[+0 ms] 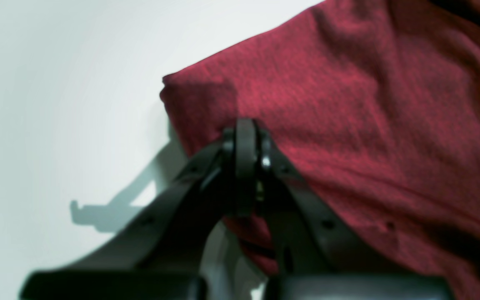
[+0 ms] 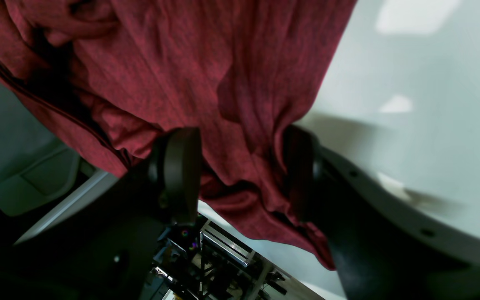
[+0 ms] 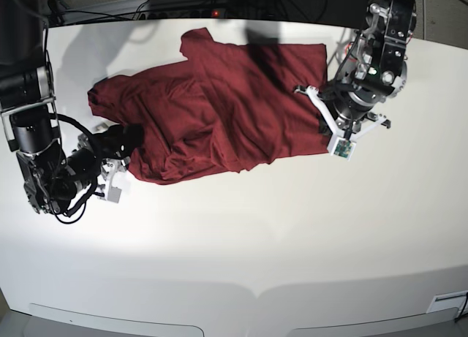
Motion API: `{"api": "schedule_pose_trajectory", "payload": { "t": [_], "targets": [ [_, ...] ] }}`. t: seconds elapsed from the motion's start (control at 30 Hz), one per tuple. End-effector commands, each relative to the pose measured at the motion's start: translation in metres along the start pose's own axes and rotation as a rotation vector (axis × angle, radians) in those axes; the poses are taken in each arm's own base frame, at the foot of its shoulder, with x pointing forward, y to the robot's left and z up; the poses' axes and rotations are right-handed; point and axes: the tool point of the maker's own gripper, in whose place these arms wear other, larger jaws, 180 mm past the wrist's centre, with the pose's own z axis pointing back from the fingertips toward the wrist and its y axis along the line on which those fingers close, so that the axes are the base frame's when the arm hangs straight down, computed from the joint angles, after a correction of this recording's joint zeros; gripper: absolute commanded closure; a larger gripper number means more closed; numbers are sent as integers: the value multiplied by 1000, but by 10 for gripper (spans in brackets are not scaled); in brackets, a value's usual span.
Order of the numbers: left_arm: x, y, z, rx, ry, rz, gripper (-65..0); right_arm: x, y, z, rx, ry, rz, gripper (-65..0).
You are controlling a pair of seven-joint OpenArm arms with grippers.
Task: Fold the T-shirt properly
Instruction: 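Grasp the opposite shirt end with the right gripper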
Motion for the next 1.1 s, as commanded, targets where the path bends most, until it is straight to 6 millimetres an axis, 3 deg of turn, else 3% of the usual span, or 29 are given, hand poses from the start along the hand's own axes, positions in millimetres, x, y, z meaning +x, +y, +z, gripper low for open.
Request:
{"api": "schedule_pose_trajectory", "payload": {
  "t": [0.0,0.13,0.3,0.87,1.07],
  "targets": [
    [14,3,2,8,-45,-9,0,3,-3,-3,-26,-6,11,-330],
    [15,1,2,5,-46,-4,0,5,1,-11,-44,24,33,-323],
    [13,1,2,5,-39,-3,0,11,0,-19,-100,31,61,-235],
    [13,2,2,9,-38,-9,0,28,30,-37,-27,15,104,-229],
    [13,2,2,9,-38,-9,0,28,31,-38,-29,19,107,-28]
  ]
}}
